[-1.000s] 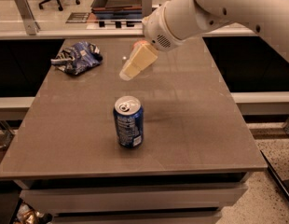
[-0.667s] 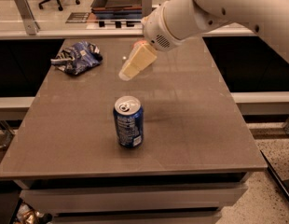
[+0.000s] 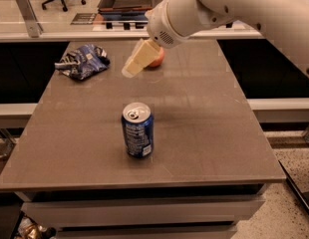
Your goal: Pick blue chip bag
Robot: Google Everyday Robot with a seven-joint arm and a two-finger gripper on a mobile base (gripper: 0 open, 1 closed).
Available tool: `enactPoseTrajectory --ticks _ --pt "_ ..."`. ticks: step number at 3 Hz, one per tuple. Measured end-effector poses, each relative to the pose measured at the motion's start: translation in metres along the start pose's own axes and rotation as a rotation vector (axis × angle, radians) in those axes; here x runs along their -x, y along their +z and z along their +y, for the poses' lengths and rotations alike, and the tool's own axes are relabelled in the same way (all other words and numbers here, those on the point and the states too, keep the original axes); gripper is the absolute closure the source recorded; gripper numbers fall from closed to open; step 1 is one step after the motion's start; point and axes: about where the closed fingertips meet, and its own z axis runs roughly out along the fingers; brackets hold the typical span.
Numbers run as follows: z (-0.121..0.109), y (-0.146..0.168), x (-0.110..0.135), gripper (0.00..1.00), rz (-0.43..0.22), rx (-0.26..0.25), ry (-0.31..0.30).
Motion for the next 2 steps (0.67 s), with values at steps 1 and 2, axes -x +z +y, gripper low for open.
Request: enactPoseTrajectory --ticks 1,2 --pt "-0.005 0.04 0.023 0.0 -0.037 0.044 -0.031" --pt "-0.003 0.085 0.047 0.0 -0.062 0.094 -0.064"
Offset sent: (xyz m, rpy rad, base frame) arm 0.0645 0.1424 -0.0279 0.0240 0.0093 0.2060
